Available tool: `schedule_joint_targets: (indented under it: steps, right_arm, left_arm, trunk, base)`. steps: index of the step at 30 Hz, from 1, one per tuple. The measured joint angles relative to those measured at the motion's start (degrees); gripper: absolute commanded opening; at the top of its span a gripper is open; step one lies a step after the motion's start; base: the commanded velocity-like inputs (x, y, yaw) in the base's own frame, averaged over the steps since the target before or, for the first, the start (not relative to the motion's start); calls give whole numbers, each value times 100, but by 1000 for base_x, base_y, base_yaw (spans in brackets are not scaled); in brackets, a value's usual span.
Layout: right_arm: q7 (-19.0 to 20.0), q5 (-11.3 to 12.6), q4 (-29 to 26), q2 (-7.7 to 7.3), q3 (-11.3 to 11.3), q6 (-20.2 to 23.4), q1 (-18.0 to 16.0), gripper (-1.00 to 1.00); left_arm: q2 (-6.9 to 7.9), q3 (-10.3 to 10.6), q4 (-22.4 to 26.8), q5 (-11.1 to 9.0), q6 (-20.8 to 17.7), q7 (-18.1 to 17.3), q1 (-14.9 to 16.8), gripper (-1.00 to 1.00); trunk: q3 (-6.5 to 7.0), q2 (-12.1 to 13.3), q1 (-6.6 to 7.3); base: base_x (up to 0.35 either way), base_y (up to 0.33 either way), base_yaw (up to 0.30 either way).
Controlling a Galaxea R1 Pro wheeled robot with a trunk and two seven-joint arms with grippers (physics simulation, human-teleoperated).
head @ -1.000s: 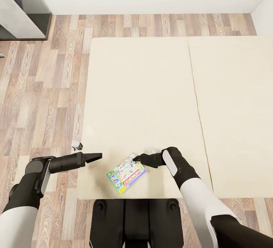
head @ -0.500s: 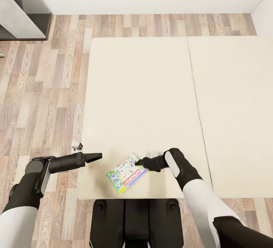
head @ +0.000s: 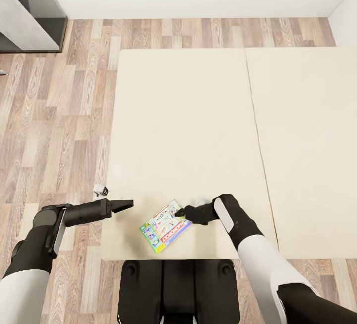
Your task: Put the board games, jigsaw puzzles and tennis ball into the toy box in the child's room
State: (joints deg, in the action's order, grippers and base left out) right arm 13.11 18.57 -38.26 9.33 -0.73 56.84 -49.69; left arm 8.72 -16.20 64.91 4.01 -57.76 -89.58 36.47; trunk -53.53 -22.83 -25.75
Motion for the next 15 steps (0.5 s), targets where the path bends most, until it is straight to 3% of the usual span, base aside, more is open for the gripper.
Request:
schedule_joint_targets:
  steps: [15]
  right_arm:
    - [26,48,6,37,-14,-239,3,100]
  left_arm:
    - [-1,0,0,4,2,0,-1,100]
  trunk:
    - [0,0,0]
  base:
    - [0,0,0]
